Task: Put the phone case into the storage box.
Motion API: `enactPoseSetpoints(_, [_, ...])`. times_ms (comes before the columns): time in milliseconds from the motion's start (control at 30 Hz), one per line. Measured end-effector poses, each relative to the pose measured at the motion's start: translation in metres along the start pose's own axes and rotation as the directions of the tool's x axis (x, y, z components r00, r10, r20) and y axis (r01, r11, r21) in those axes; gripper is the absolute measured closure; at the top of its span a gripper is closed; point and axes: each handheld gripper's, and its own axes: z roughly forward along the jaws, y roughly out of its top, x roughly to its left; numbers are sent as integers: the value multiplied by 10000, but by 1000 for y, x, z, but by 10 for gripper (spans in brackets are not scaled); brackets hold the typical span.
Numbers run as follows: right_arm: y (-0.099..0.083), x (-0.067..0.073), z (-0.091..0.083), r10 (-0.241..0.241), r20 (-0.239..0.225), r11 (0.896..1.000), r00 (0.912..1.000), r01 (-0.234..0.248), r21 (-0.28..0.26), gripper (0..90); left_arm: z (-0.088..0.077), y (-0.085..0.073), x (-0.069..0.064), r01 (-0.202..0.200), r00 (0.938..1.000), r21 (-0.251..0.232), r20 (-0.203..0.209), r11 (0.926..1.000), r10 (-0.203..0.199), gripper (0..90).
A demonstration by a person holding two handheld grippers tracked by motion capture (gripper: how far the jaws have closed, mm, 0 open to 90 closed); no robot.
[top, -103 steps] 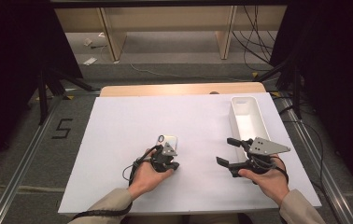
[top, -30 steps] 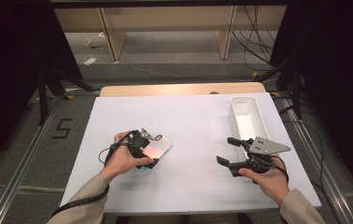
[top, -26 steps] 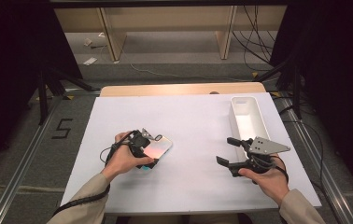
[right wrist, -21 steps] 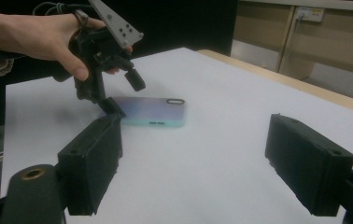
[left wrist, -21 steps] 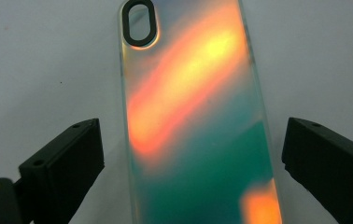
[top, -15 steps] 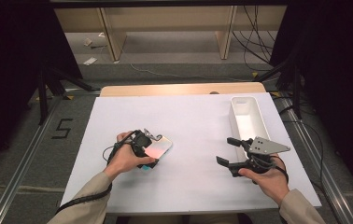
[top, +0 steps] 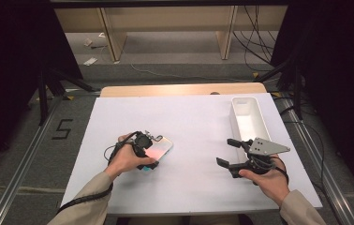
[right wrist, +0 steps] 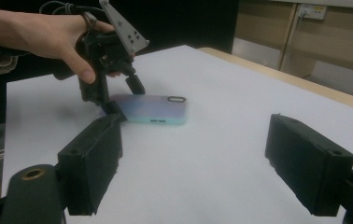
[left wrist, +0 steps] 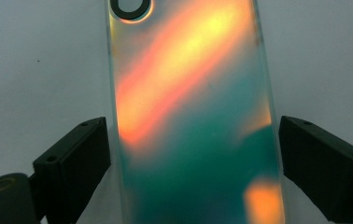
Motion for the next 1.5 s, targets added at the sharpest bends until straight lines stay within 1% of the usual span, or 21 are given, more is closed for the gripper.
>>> enactPoseSetpoints(267, [0,0,0,-12,-4,10000,10000,12,26,196,1,1,1,231,9996,136,180,9996,-233,130])
enactPoseSetpoints(833, [-1,0,1,-17,-21,10000,10000,17,78,195,2,3,3,249,9992,295,317,9993,-258,128])
enactPoseSetpoints(967, [-1,1,1,-24,-40,10000,10000,25,96,193,1,3,2,263,9994,290,231,9992,-270,140])
enactPoseSetpoints(1300, [-1,1,1,-27,-41,9999,10000,27,105,192,1,2,1,392,9991,201,182,9990,-395,157])
enactPoseSetpoints(1500, [-1,1,1,-14,-22,10000,10000,14,97,192,0,1,2,388,9991,150,186,9991,-391,167])
